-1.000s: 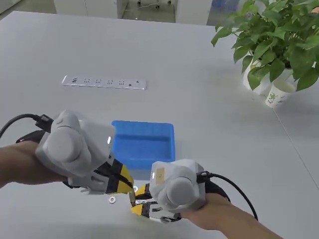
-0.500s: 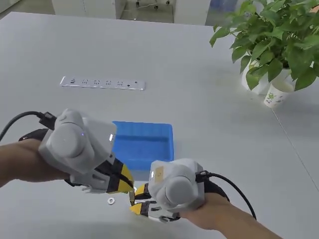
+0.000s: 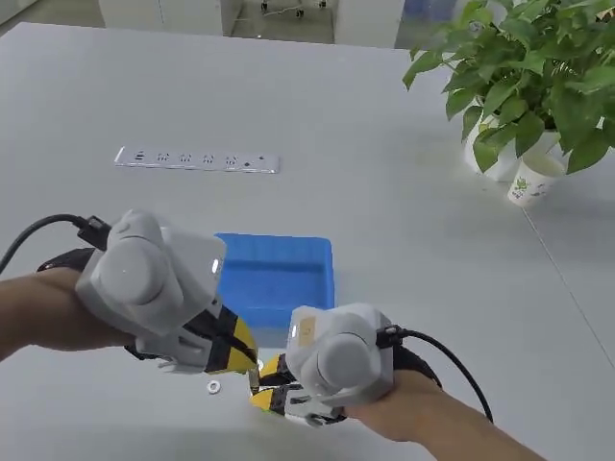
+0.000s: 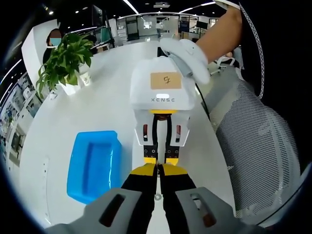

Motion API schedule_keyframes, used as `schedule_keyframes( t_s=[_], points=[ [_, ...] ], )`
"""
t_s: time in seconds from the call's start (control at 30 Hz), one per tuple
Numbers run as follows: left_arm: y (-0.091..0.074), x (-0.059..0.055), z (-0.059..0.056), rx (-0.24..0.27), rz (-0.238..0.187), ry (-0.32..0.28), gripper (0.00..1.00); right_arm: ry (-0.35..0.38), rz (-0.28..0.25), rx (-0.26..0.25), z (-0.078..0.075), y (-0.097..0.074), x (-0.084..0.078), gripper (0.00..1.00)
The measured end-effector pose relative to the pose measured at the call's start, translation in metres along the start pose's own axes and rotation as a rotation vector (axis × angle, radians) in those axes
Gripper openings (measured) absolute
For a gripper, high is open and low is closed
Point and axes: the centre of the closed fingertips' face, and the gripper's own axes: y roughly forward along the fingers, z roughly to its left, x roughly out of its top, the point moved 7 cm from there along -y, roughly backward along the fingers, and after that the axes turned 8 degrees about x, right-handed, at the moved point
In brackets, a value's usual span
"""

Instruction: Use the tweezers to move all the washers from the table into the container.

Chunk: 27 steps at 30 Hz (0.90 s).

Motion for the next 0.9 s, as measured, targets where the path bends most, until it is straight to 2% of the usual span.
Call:
schedule_keyframes(
  t_s=[0.5,0.9],
  points=[
    [-0.002,0.002,-0.001,-0.003,0.009,0.015,0.06,-0.004,0.003,-0.001,0.0,-0.002,0.001,0.1],
    [-0.013,0.01,0.004,0.004,0.008,0.027,0.06,-0.009,0.0,-0.006,-0.003,-0.012,0.013,0.1]
  ],
)
